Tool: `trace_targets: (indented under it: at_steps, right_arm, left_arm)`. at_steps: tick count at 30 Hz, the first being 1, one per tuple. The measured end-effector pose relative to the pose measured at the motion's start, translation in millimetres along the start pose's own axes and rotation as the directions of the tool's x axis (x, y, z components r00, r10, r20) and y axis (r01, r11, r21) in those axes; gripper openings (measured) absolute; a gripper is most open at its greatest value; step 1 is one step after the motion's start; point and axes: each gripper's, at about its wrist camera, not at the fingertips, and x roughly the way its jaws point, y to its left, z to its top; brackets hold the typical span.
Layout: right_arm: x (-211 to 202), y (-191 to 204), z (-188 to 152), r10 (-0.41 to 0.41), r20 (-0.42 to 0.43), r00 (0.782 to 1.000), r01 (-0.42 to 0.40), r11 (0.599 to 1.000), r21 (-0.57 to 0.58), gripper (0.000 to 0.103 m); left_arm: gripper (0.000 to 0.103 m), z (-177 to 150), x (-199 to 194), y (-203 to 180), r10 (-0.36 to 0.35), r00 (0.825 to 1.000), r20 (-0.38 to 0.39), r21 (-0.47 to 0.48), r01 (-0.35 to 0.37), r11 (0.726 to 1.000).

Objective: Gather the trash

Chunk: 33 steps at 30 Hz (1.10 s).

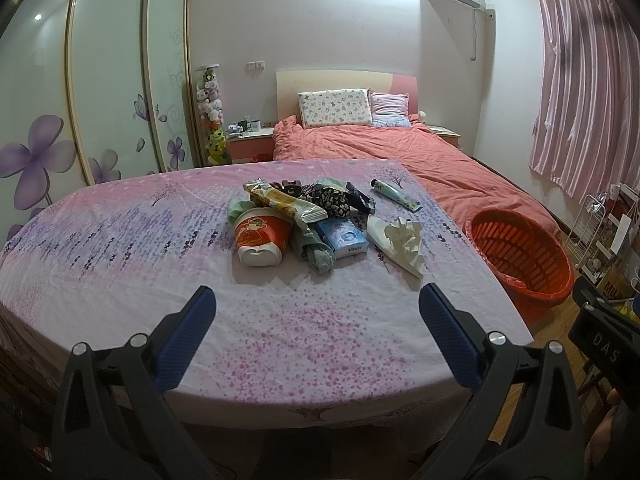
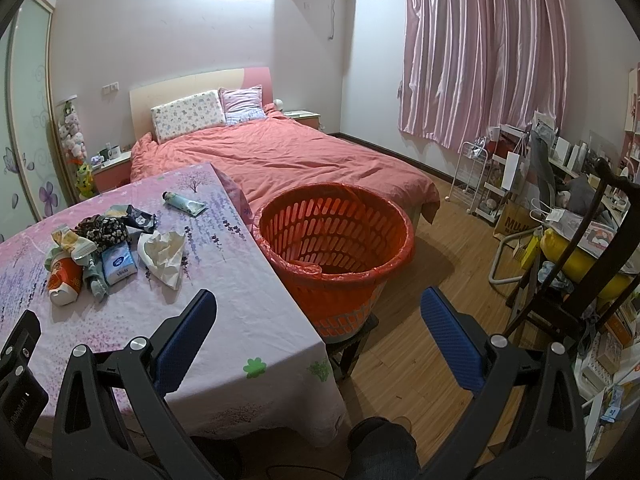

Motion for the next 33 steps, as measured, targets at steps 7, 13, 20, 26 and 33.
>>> trace_targets:
  at_steps: [7, 13, 20, 26, 33]
  right_arm:
    - [0.6, -0.4, -0.3, 0.000, -0.001, 1.000, 0.000, 1.000, 0.000, 0.101]
    - [1.2, -0.9, -0.8, 0.000, -0.002, 1.000, 0.000, 1.000, 0.000, 0.101]
    - [1.7, -1.3, -0.9, 0.000, -0.003, 1.000, 0.000, 1.000, 0.001, 0.101]
    - [2.2, -1.7, -1.0, 0.000, -0.004, 1.000, 0.000, 1.000, 0.001, 0.101]
    - [2.6, -2.0, -1.4, 0.001, -0.005, 1.000, -0.001, 1.000, 0.001, 0.101]
  left_arm:
    - [0.099, 0.0, 0.1, 0.0, 0.000, 1.000, -0.001, 0.000, 0.000, 1.000]
    - [0.099, -0.1, 0.2, 0.1, 0.000, 1.000, -0.002, -0.001, 0.000, 1.000]
    - [0.099, -0.5, 0.6, 0.3, 0.000, 1.000, -0.002, -0.001, 0.000, 1.000]
    - [0.099, -0.9, 1.0, 0.5, 0.000, 1.000, -0.003, -0.001, 0.000, 1.000]
    - [0.099, -1.3, 1.5, 0.7, 0.000, 1.000, -0.004, -0.001, 0.000, 1.000]
